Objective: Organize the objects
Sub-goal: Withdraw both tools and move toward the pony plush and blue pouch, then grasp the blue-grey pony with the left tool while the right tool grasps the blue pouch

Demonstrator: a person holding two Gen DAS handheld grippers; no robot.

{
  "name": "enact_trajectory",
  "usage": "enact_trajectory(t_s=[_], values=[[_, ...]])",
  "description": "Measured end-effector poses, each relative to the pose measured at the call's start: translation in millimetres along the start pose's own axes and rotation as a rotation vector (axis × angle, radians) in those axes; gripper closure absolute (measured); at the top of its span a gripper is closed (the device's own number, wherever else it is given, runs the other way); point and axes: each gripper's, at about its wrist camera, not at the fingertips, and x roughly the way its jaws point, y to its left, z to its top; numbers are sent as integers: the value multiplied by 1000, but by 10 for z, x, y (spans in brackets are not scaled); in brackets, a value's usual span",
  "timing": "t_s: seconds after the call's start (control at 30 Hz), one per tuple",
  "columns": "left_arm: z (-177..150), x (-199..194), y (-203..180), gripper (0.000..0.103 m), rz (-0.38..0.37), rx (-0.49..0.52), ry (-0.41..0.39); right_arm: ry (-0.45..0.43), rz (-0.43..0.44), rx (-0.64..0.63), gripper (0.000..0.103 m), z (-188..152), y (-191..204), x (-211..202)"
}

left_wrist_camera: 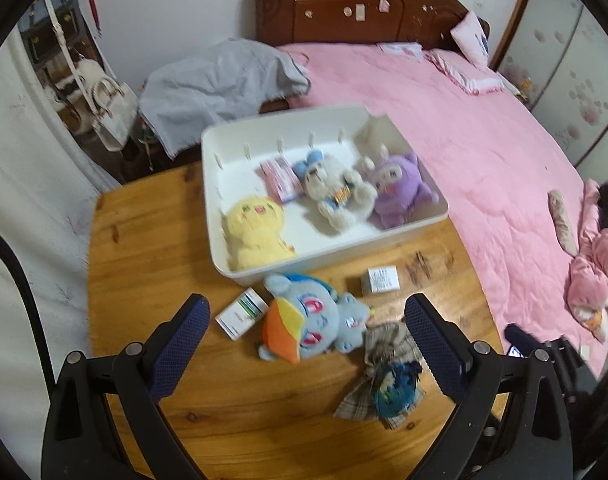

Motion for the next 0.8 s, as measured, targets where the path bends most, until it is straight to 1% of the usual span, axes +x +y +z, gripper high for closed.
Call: enact_trajectory(t_s=[0.17, 0.27, 0.4, 0.5, 0.6, 0.67, 0.73, 0.77, 0.8], values=[[-149, 307, -26, 4, -32, -2, 63, 91, 12, 19, 25, -362, -19, 369], [-221, 548, -4, 4, -64, -40, 115, 135, 27, 25, 25, -548, -6, 564], [-285, 809, 17, 4, -84, -84, 162, 183, 27, 28, 25, -722, 8, 765], [-304, 978, 38, 4, -82, -111, 184, 196, 25, 26, 25, -830, 15, 850], [-318, 1127, 85, 4, -97, -169, 212, 187, 31, 18, 25, -907, 26, 880], [-322, 1209, 121, 4, -102, -214, 225, 179, 41, 19, 31, -943, 26, 881], [-327, 1301, 163, 4, -106, -269, 239, 172, 42, 18, 33, -976, 32, 886], [-334, 1340, 184, 4, -107, -294, 245, 170, 47, 17, 37, -992, 33, 885], [-336, 1379, 204, 4, -106, -317, 251, 169, 50, 17, 38, -1011, 34, 881]])
